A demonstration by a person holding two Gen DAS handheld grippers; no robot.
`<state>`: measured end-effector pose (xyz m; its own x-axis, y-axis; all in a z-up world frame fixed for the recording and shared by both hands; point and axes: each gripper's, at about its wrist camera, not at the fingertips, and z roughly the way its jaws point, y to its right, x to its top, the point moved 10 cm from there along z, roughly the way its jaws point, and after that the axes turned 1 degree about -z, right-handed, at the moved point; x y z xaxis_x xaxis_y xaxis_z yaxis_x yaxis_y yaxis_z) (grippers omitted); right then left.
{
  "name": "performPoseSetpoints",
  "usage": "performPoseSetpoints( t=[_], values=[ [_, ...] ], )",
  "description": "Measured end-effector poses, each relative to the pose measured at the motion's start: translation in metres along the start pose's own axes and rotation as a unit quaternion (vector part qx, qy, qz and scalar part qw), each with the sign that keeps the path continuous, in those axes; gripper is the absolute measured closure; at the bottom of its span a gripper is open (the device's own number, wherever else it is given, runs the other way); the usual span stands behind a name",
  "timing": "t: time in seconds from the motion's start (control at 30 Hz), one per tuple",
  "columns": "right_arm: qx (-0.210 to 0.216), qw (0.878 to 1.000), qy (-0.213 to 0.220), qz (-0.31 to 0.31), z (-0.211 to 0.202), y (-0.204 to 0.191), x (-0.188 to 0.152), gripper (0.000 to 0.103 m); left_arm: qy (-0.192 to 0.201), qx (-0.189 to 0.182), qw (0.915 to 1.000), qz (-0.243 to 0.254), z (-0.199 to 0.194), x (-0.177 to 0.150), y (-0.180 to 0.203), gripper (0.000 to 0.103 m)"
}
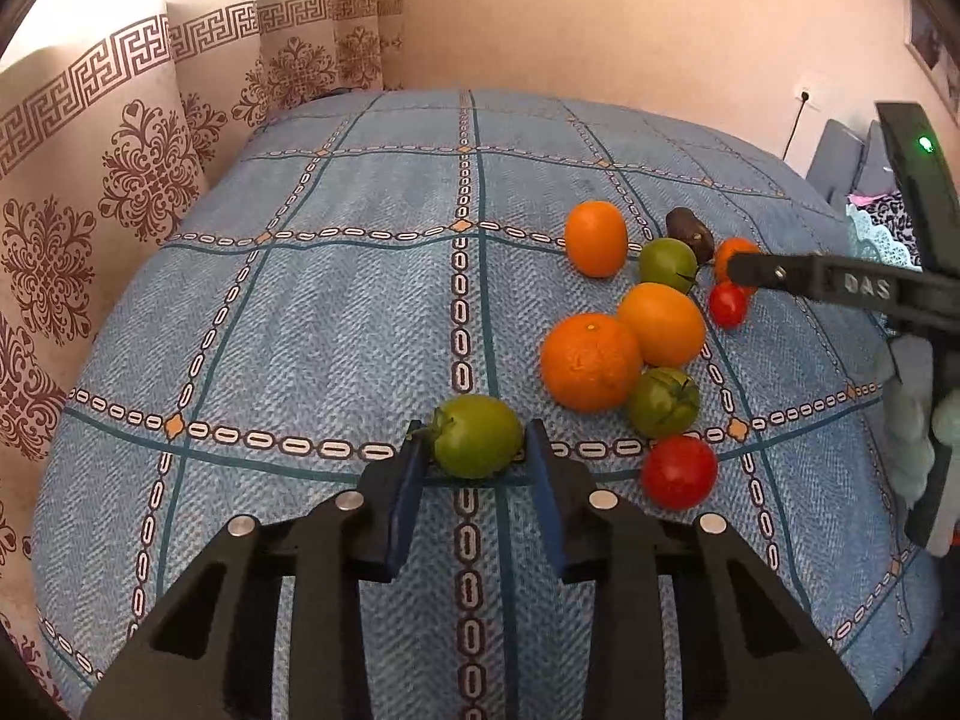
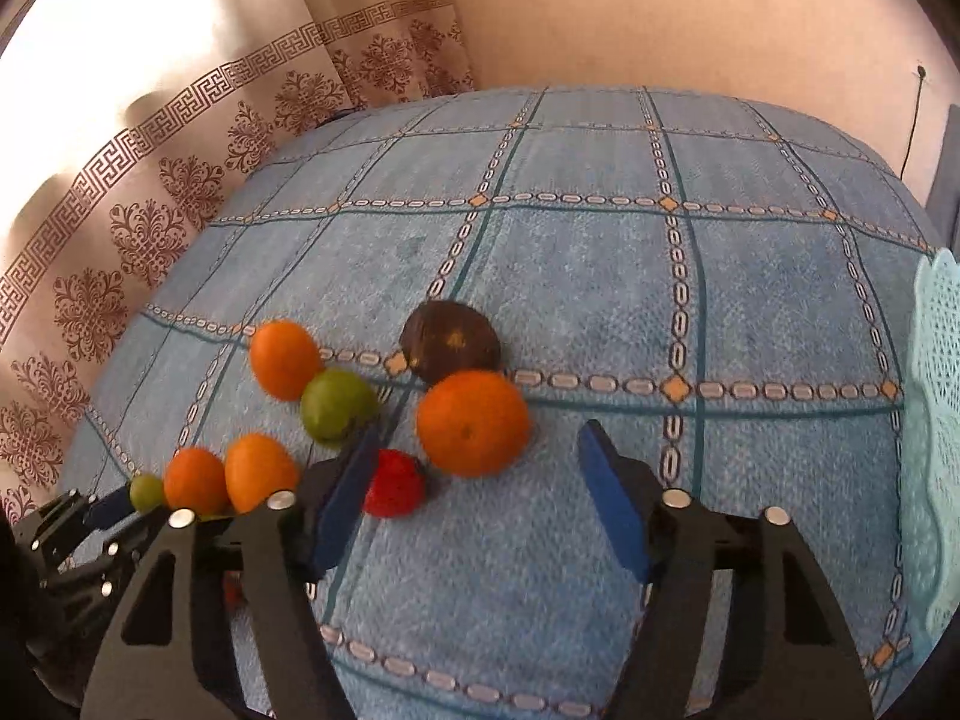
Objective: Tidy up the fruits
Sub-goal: 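Grasp the green tomato with the left tool while the right tool grasps an orange, then carry the green tomato and orange in both tools over the blue basket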
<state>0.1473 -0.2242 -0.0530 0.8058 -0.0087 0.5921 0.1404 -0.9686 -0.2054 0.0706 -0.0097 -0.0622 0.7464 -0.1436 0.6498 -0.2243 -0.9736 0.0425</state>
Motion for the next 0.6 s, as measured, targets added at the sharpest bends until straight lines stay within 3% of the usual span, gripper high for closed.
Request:
performPoseSetpoints(
  t=[0.13, 0.37, 0.6],
  values=[
    [0.001, 1.0, -0.004, 0.0, 0.006, 0.0, 0.007, 0.048, 0.001, -0.002, 1.0, -0.002, -0.001, 0.0, 0.001, 0.07],
    [0.007, 1.0, -0.012, -0.001, 0.012, -0.006, 0.009, 0.049, 0.0, -0.003, 1.0, -0.005, -0.003, 0.001, 0.0, 0.07],
    [0.016, 1.0, -0.014, 0.008, 0.013, -0.004, 0.009, 0.062, 0.003, -0.004, 1.0, -0.007, -0.006, 0.002, 0.003, 0.07]
  ],
)
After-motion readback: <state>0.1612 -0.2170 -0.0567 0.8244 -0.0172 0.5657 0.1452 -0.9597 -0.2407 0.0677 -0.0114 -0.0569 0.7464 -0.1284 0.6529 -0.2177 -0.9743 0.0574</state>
